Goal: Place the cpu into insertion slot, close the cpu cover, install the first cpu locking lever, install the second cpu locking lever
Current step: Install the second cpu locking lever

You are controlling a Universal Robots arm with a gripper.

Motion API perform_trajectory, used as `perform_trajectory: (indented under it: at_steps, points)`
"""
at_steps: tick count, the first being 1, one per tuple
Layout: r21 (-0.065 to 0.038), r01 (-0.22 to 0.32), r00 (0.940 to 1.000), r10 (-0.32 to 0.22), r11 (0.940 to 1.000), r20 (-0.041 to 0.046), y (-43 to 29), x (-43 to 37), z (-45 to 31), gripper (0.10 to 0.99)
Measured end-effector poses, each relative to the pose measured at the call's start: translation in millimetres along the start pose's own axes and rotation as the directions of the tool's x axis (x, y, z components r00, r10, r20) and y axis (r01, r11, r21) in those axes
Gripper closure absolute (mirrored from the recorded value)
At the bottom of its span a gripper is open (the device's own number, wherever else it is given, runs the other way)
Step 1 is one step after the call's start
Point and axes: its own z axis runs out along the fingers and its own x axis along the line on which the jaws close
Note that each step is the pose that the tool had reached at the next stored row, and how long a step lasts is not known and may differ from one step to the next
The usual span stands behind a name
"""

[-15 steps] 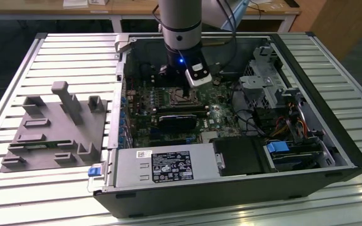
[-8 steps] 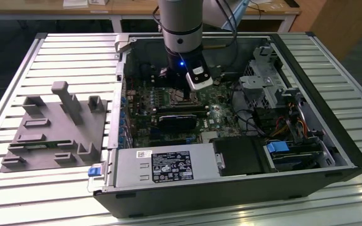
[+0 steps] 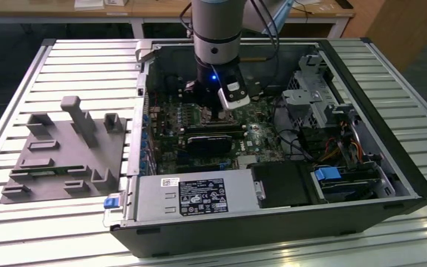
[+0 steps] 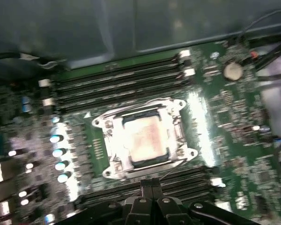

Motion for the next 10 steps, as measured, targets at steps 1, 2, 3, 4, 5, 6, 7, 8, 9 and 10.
perform_trajectory:
  at_steps: [1,2,3,4,5,6,7,8,9,10]
  points:
    - [0.0,0.0,1.0,0.0,1.0,-0.0001,0.0,0.0,0.0,0.984]
    - [0.0,0.0,1.0,0.0,1.0,-0.0001,0.0,0.0,0.0,0.984]
    - [0.0,0.0,1.0,0.0,1.0,-0.0001,0.0,0.0,0.1,0.984]
    - [0.0,0.001,1.0,-0.001,1.0,-0.0001,0.0,0.1,0.1,0.984]
    - [-0.002,0.005,1.0,-0.005,1.0,-0.0005,-0.2,0.0,0.2,0.984]
    - [-0.003,0.011,0.9999,-0.011,0.9999,-0.0008,-0.4,0.1,0.2,0.984]
    - [-0.005,0.019,0.9998,-0.019,0.9998,-0.0011,-0.5,0.1,0.3,0.984]
    - [-0.006,0.027,0.9996,-0.027,0.9996,-0.0016,-0.6,0.1,0.4,0.984]
    - [-0.007,0.036,0.9994,-0.036,0.9993,-0.0022,-0.7,0.1,0.6,0.984]
    - [-0.008,0.044,0.999,-0.044,0.999,-0.0028,-0.9,0.2,0.7,0.984]
